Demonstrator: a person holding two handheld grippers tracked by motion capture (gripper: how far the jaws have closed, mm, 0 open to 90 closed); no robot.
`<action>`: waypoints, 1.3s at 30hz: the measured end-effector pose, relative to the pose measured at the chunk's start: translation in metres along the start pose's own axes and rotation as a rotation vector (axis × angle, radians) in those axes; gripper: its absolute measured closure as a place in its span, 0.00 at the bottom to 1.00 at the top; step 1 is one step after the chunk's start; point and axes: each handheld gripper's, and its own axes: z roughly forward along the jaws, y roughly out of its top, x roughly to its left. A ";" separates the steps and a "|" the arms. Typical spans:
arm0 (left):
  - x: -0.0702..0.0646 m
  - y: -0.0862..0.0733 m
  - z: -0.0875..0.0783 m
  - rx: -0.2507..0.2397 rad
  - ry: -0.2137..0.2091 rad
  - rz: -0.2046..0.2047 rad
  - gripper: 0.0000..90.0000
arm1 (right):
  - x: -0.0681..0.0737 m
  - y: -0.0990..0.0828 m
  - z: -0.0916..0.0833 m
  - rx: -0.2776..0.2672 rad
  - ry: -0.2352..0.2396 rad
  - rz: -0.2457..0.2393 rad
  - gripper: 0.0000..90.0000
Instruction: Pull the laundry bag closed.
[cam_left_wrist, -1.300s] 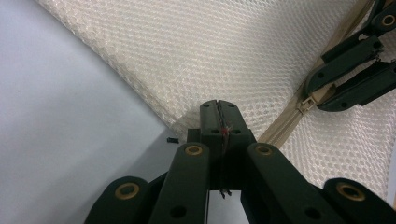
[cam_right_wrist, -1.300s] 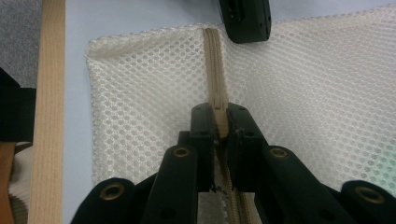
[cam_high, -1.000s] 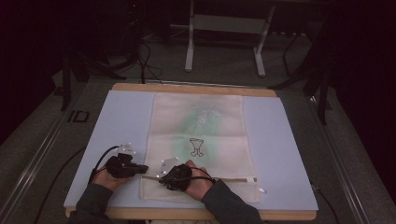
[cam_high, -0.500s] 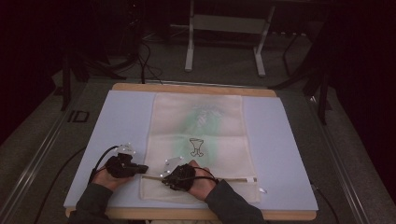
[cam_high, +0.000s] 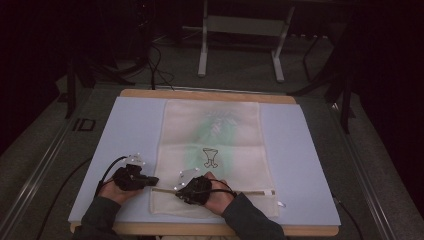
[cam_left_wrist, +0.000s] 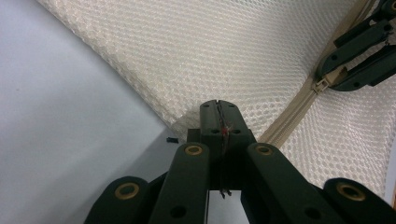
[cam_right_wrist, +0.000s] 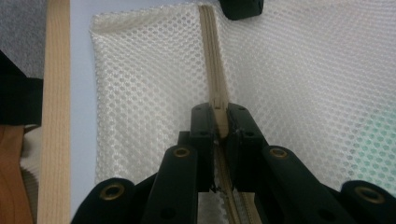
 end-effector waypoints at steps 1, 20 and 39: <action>0.000 0.000 0.000 0.000 -0.001 -0.001 1.00 | 0.000 0.000 0.000 -0.003 -0.001 0.000 0.91; 0.001 0.000 0.000 -0.004 -0.004 -0.003 1.00 | -0.002 -0.008 -0.008 0.009 -0.009 -0.001 0.91; 0.001 0.000 0.000 -0.003 -0.005 -0.003 1.00 | -0.001 -0.017 -0.014 0.022 -0.018 0.000 0.92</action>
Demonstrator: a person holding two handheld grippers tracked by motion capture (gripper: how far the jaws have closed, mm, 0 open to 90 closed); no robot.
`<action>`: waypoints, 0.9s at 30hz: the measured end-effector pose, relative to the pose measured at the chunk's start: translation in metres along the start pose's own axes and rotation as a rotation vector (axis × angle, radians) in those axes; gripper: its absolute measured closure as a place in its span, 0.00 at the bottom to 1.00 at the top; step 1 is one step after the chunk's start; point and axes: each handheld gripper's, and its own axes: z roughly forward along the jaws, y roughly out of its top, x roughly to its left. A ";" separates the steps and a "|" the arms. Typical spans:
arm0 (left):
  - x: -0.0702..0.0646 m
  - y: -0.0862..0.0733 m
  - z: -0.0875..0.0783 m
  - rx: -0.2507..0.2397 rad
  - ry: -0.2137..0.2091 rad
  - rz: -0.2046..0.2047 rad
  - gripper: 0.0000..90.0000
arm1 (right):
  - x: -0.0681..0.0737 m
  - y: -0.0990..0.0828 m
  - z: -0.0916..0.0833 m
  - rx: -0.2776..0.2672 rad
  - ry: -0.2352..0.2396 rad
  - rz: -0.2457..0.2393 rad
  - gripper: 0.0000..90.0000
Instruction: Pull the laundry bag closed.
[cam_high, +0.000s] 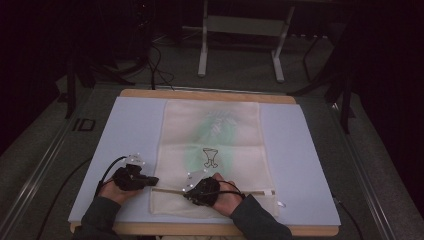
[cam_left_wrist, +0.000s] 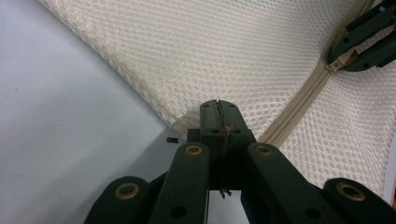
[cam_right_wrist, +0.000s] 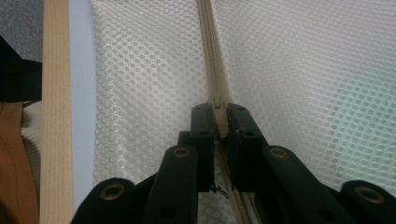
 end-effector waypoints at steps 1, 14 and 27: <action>0.000 0.000 0.000 0.000 0.000 0.001 1.00 | 0.000 0.000 0.000 -0.003 0.002 0.003 0.91; 0.000 0.000 0.000 -0.001 -0.002 -0.003 1.00 | 0.000 -0.004 -0.006 0.009 -0.007 -0.009 0.91; 0.001 0.000 0.000 0.000 -0.005 -0.005 1.00 | -0.002 -0.013 -0.012 0.013 -0.010 0.002 0.91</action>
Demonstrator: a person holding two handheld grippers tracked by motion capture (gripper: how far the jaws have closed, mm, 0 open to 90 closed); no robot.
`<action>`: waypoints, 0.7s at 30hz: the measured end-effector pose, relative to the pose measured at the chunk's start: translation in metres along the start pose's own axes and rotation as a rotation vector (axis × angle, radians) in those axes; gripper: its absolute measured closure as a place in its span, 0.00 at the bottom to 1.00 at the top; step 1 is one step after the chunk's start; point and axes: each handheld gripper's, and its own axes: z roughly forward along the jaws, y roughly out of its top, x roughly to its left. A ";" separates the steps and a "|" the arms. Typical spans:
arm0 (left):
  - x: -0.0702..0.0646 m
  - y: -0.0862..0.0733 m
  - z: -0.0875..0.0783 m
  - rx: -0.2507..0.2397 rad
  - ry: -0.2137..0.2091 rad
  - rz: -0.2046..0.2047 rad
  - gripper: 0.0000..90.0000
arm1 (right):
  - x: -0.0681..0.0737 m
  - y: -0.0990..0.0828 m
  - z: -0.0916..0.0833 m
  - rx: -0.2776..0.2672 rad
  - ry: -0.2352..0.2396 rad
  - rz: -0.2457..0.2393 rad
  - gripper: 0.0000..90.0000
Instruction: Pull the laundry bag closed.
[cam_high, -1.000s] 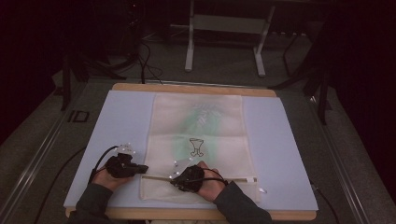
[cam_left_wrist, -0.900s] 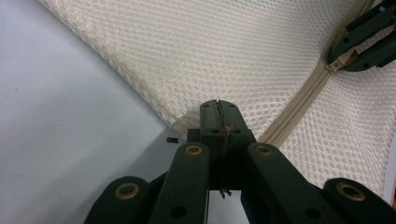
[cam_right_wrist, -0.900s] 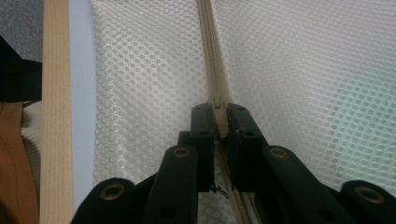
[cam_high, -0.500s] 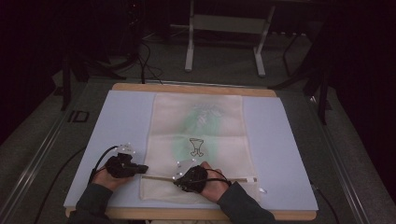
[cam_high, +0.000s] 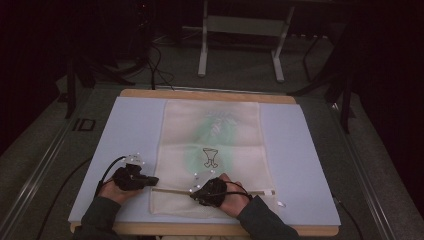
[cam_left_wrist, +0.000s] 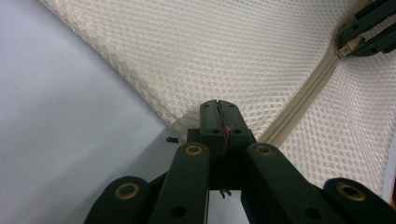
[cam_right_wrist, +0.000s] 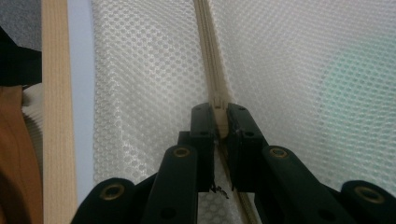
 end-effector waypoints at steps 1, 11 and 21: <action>0.000 0.000 0.000 0.000 0.000 0.000 1.00 | 0.000 -0.001 0.000 0.001 -0.005 -0.004 0.91; 0.000 0.000 0.000 0.000 0.001 0.000 1.00 | -0.001 -0.007 -0.005 0.002 -0.014 0.010 0.91; 0.000 0.000 0.000 0.000 0.001 0.001 1.00 | -0.002 -0.012 -0.009 0.008 -0.020 0.013 0.91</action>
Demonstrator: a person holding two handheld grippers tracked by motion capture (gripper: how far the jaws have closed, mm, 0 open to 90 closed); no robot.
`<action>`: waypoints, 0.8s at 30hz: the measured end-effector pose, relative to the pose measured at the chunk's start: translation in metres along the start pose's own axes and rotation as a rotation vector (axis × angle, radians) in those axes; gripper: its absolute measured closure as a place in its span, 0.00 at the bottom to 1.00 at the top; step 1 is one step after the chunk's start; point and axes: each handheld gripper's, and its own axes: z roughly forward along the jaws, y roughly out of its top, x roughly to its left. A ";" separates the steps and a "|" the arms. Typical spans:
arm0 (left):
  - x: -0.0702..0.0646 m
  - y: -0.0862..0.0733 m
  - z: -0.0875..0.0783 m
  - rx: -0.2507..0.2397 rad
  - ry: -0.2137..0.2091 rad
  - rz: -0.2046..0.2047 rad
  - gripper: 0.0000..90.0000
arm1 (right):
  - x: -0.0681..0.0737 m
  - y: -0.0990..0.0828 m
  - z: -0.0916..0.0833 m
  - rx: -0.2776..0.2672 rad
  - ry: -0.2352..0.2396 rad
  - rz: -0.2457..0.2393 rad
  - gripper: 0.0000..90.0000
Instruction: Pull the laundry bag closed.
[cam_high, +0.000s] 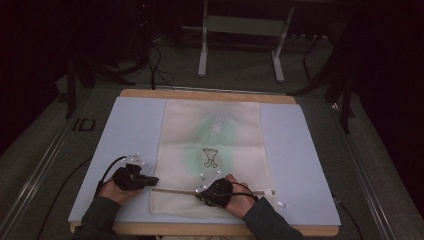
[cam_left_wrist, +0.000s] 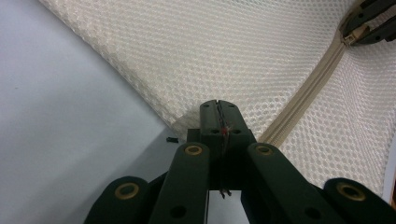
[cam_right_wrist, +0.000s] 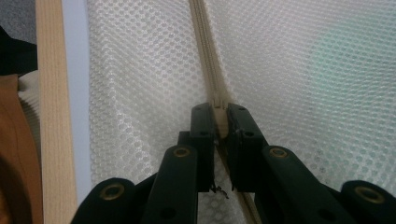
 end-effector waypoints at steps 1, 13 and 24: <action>0.000 0.000 0.000 0.000 0.000 0.000 1.00 | 0.000 0.000 0.000 -0.002 0.000 0.006 0.91; 0.000 0.000 0.000 0.001 0.001 0.003 1.00 | -0.001 -0.006 -0.007 0.003 -0.008 0.012 0.91; 0.000 0.000 0.000 0.001 0.001 0.003 1.00 | -0.002 -0.011 -0.010 0.009 -0.013 0.014 0.91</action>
